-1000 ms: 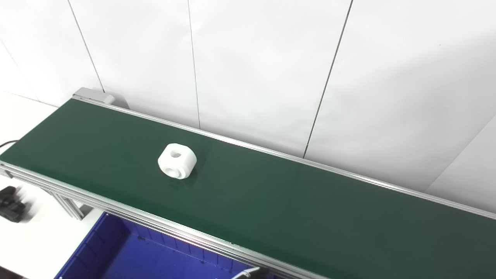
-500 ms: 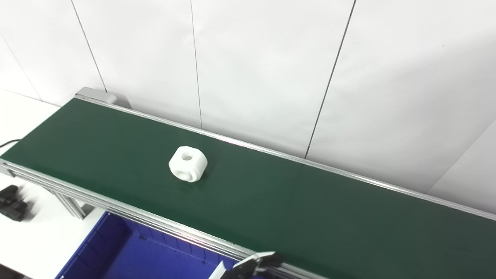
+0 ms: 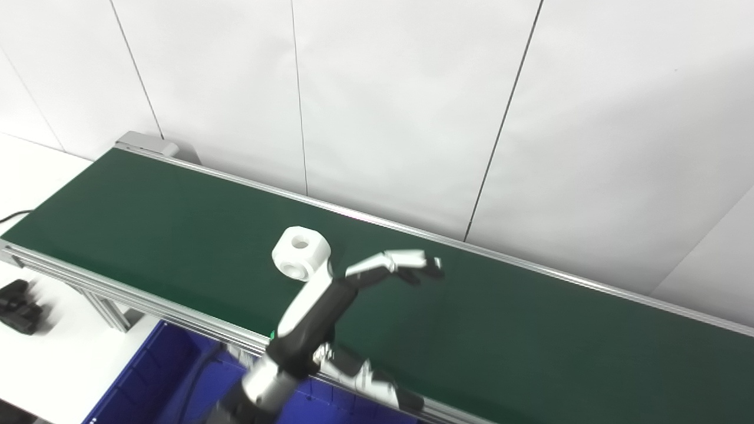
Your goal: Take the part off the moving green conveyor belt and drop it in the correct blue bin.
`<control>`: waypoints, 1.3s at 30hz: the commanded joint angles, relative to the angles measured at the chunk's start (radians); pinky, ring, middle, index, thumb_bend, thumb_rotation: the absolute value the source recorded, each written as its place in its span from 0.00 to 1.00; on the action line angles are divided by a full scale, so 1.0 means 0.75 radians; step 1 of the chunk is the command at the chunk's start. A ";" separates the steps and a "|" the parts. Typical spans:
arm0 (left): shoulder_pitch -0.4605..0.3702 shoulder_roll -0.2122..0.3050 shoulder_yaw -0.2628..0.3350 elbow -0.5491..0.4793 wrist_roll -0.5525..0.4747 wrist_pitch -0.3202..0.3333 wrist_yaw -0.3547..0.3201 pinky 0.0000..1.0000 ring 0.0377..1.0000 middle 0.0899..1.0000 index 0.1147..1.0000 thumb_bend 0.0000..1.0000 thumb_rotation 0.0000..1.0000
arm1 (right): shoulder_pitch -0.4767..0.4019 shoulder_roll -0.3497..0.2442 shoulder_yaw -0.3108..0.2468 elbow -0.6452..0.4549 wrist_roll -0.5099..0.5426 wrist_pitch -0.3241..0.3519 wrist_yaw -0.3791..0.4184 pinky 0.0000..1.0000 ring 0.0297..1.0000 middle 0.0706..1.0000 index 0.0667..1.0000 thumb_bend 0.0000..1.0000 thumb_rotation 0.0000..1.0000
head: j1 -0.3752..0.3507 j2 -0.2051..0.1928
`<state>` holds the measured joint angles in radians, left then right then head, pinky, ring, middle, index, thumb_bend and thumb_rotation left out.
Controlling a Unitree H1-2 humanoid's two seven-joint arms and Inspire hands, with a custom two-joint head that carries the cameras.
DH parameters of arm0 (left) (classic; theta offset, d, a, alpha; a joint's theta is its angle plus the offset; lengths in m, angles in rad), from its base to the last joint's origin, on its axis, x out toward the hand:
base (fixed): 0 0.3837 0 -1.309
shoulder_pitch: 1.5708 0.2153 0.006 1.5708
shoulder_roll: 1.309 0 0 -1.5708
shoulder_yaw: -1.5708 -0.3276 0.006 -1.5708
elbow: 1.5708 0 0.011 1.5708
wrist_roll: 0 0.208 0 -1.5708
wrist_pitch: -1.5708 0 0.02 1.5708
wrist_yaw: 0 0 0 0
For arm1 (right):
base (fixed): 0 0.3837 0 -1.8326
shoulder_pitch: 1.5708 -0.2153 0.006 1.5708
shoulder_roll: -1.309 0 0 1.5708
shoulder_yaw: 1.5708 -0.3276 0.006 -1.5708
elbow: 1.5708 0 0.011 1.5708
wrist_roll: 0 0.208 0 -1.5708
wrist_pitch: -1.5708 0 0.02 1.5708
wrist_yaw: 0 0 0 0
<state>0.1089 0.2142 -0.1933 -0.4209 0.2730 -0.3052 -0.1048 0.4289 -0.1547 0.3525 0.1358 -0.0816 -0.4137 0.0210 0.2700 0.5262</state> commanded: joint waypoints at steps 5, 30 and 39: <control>-0.208 0.109 0.033 0.056 0.235 0.087 -0.116 0.77 0.87 0.87 0.81 1.00 0.16 | -0.018 0.034 0.004 -0.019 0.011 -0.075 0.015 0.97 0.94 0.98 0.99 0.88 0.99 | -0.012 0.000; -0.680 0.397 -0.119 0.513 0.820 0.174 -0.347 0.88 0.90 0.90 0.84 1.00 0.15 | -0.027 0.042 0.000 -0.001 0.029 -0.075 0.046 0.97 0.95 0.98 0.99 0.88 0.99 | -0.026 0.007; -0.668 0.410 -0.121 0.556 0.834 0.335 -0.481 0.90 0.95 0.97 0.90 1.00 0.18 | -0.021 0.047 0.000 -0.011 0.028 -0.074 0.047 0.96 0.94 0.97 0.98 0.89 0.98 | -0.034 0.015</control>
<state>-0.3577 0.4979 -0.2938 0.0170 0.8861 -0.0801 -0.4591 0.4248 -0.1355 0.3463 0.1471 -0.0638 -0.4235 0.0373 0.2455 0.5369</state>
